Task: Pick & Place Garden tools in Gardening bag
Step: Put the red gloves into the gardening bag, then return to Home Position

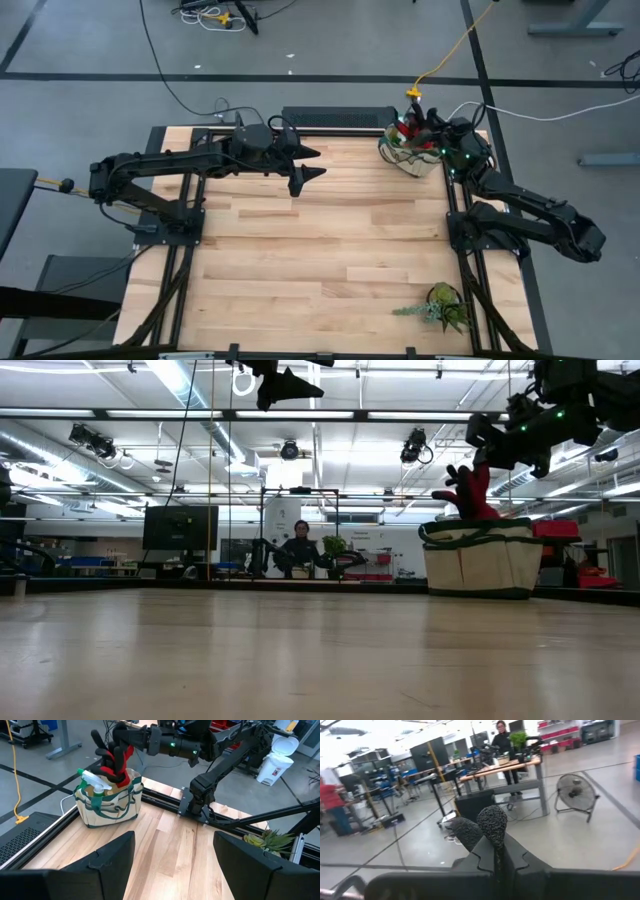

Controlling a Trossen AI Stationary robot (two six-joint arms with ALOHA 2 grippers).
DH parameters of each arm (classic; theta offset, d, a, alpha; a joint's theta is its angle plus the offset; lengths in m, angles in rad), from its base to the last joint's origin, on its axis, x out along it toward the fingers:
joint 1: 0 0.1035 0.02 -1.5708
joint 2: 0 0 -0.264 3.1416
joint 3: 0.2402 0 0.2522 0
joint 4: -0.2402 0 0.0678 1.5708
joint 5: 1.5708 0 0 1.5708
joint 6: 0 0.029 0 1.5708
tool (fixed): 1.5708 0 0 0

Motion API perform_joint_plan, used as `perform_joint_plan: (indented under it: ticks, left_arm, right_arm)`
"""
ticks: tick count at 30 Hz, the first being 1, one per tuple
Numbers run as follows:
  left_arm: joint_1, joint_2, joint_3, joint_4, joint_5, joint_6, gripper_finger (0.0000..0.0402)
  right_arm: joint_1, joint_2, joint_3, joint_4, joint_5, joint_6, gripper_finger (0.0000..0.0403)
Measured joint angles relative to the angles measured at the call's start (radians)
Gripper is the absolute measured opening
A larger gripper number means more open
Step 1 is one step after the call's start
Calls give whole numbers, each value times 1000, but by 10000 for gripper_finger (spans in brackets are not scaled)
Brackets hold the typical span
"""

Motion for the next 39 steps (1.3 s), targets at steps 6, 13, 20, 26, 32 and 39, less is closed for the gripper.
perform_joint_plan:
  ticks: [6,13,20,26,32,39]
  left_arm:
    - [0,0,0,0,0,0,277]
    - [0,0,0,-1,0,0,277]
    - [0,0,0,-1,0,0,277]
    - [0,0,0,-1,0,0,277]
    - [0,0,0,-1,0,0,277]
    - [0,0,0,-1,0,0,277]
  right_arm:
    - [0,0,0,-3,37,1,7]
    - [0,0,0,-13,102,27,45]
    - [0,0,0,-22,115,25,128]
    - [0,0,0,-21,187,35,214]
    - [0,0,0,-19,184,27,270]
    - [0,0,0,-19,99,-34,285]
